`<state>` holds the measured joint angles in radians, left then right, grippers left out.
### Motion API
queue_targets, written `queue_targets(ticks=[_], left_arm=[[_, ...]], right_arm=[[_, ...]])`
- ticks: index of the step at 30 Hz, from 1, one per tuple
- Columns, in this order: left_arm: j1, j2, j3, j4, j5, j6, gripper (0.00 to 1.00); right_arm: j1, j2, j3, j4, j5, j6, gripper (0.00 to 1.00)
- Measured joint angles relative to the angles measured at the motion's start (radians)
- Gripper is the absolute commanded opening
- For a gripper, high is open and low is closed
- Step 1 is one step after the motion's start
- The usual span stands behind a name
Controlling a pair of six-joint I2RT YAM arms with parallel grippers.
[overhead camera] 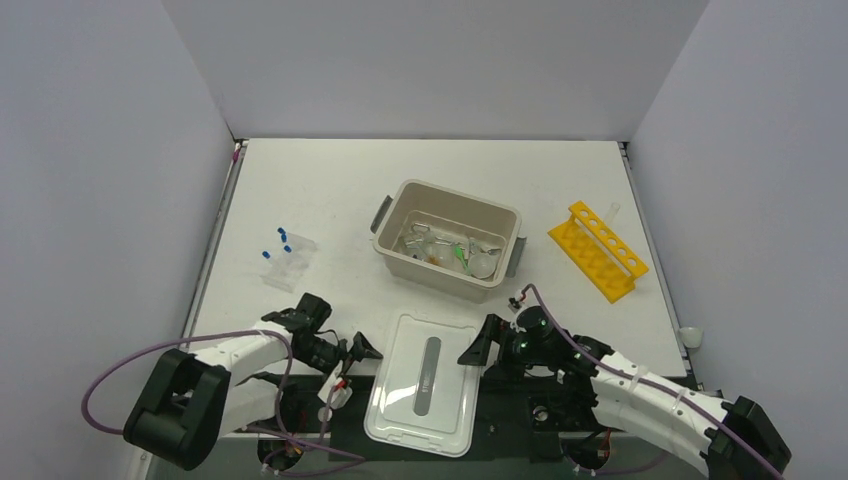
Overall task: Organize the chemistry lab equipment
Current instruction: Pick up the storage box lid at the center of the board.
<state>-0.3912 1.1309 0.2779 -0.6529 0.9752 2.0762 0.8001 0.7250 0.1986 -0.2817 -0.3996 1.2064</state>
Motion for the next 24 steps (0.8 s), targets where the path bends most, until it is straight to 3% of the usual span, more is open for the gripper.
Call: queue_targets(ticks=[13,19,22,24], left_arm=[[-0.021,0.167,-0.094,0.381,0.236,-0.071,0.76],[-0.089,0.228,-0.121,0.554,0.314,-0.058,0.76],[-0.114,0.237,-0.121,0.593,0.325,-0.064,0.73],[-0.135,0.242,-0.119,0.619,0.329,-0.067,0.66]], right_arm=[[0.0,0.161,0.006,0.15,-0.086,0.002,0.79],[-0.003,0.173,0.016,0.148,-0.087,-0.031,0.79],[-0.009,0.174,0.018,0.148,-0.086,-0.043,0.78],[-0.01,0.18,0.025,0.147,-0.081,-0.054,0.78]])
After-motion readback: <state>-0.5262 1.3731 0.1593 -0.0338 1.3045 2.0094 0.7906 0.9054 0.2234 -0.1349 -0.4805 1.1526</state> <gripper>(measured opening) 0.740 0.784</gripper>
